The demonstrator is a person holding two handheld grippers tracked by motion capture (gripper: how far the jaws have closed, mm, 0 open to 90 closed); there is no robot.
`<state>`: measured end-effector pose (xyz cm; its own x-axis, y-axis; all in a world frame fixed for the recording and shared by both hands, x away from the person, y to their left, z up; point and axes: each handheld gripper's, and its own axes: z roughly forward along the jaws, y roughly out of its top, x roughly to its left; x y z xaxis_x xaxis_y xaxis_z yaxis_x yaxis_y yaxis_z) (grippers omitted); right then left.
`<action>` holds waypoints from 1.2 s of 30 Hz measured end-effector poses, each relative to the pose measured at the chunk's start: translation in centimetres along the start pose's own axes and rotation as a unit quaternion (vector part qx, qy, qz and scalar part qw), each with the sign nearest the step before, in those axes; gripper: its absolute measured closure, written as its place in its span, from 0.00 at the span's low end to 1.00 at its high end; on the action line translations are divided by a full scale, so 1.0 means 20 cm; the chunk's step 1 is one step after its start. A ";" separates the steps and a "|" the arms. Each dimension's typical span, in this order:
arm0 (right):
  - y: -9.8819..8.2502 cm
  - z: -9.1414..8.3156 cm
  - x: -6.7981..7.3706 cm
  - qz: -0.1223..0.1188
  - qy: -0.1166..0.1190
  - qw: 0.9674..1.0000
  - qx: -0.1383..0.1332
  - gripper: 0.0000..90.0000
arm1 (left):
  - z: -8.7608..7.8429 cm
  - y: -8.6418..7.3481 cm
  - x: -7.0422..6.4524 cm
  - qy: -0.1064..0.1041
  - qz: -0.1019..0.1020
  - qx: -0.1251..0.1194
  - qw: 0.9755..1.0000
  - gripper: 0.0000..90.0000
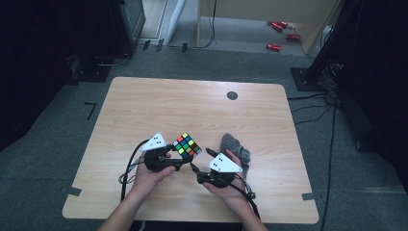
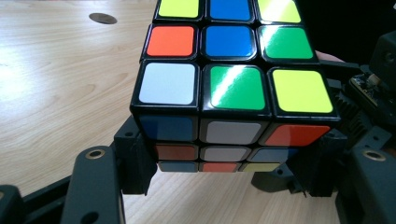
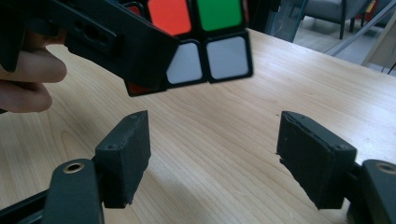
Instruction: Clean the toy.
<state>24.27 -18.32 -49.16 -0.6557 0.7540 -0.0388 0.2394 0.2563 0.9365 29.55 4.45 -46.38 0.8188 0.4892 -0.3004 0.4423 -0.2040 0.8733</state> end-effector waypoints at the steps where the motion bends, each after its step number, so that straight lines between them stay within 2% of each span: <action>1: 0.00 0.00 0.01 -0.002 0.001 1.000 0.000 0.29 | 0.00 0.00 0.00 -0.002 0.001 0.001 1.000 0.39; 15: 0.00 0.01 0.04 -0.016 -0.002 1.000 -0.010 0.29 | 0.03 0.00 -0.04 -0.011 0.006 0.011 1.000 0.39; 20: 0.00 0.01 0.04 -0.016 -0.006 1.000 -0.012 0.33 | 0.04 0.00 -0.04 -0.010 0.004 0.015 1.000 0.38; 30: 0.00 0.00 0.06 -0.032 -0.015 0.999 -0.019 0.38 | 0.04 0.00 -0.04 -0.010 0.002 0.015 1.000 0.38; 36: -0.01 0.00 0.06 -0.035 -0.014 0.999 -0.018 0.39 | 0.04 0.00 -0.03 -0.011 -0.001 0.016 1.000 0.37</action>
<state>23.45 -17.48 -49.39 -0.6495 0.7519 -0.1132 0.1682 0.2873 0.9430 29.28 3.46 -46.49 0.8255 0.4715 -0.3102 0.4551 -0.2311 0.8599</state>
